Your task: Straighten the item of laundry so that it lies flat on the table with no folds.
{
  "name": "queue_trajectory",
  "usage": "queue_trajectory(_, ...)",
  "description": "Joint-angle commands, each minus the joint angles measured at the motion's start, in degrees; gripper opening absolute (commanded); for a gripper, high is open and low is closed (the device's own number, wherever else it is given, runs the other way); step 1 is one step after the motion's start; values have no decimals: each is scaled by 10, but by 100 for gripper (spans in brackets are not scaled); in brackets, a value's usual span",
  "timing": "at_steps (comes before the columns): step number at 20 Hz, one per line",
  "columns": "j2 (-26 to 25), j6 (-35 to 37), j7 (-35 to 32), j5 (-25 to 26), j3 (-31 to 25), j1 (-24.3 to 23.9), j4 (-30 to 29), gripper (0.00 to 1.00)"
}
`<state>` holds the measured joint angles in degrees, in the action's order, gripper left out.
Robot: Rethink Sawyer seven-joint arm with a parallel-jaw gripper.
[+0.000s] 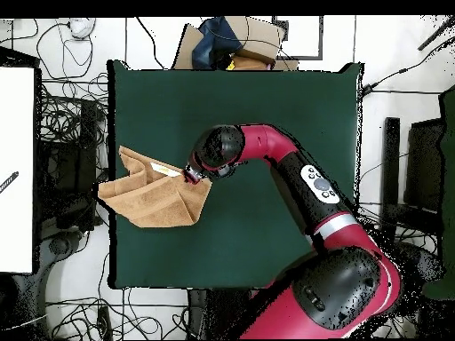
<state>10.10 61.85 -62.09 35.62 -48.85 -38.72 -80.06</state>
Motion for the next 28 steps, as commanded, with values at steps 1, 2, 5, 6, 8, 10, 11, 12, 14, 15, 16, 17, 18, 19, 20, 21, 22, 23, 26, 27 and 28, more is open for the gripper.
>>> queue_trajectory(1, -16, -54, 87, 38, 16, 13, 34, 100)
queue_trajectory(2, -16, -54, 88, 38, 17, 13, 34, 100)
queue_trajectory(5, -22, -50, 89, 37, 24, 17, 38, 100)
queue_trajectory(6, -25, -49, 88, 38, 28, 19, 39, 100)
queue_trajectory(8, -32, -48, 87, 42, 35, 24, 42, 100)
queue_trajectory(10, -38, -45, 85, 46, 42, 28, 43, 100)
queue_trajectory(11, -41, -45, 83, 46, 44, 28, 44, 100)
queue_trajectory(12, -44, -48, 81, 47, 45, 29, 44, 100)
queue_trajectory(14, -50, -48, 79, 48, 49, 30, 45, 100)
queue_trajectory(15, -50, -46, 79, 48, 50, 29, 43, 100)
queue_trajectory(16, -50, -43, 79, 47, 50, 30, 44, 100)
queue_trajectory(17, -49, -40, 79, 47, 50, 31, 45, 100)
queue_trajectory(18, -49, -40, 79, 48, 51, 32, 47, 100)
queue_trajectory(19, -51, -45, 80, 51, 52, 29, 43, 100)
queue_trajectory(20, -51, -45, 80, 51, 52, 29, 43, 100)
queue_trajectory(21, -49, -46, 81, 51, 52, 28, 41, 100)
queue_trajectory(22, -48, -43, 81, 51, 52, 28, 41, 100)
queue_trajectory(23, -48, -44, 82, 52, 52, 28, 41, 100)
queue_trajectory(26, -45, -44, 87, 57, 54, 28, 40, 100)
queue_trajectory(27, -44, -42, 88, 58, 54, 27, 39, 100)
queue_trajectory(28, -43, -41, 90, 58, 55, 27, 39, 100)
